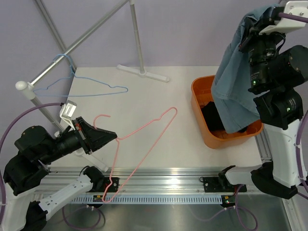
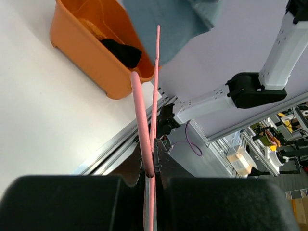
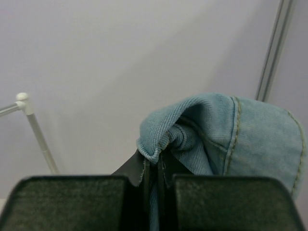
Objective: Remove the skirt from the hanger
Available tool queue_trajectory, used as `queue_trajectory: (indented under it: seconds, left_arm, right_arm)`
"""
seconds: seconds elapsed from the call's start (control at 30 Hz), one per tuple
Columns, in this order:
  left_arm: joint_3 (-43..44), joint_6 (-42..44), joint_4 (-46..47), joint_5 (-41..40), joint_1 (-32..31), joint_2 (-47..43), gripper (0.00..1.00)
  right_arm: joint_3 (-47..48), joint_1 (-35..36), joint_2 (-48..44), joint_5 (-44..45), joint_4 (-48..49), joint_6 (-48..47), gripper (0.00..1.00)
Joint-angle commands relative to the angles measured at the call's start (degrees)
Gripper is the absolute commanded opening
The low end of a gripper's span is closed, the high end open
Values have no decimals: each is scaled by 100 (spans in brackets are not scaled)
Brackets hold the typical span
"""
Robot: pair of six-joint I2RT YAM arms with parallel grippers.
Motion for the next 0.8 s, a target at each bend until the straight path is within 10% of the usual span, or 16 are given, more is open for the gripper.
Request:
queue_trajectory:
  seconds: [0.0, 0.77]
  left_arm:
    - [-150, -87, 104, 239, 17, -172, 0]
    - [-678, -175, -300, 2, 8, -594, 0]
  right_arm:
    - [397, -222, 254, 246, 293, -408, 0]
    - [-2607, -1611, -1275, -132, 671, 1069, 0]
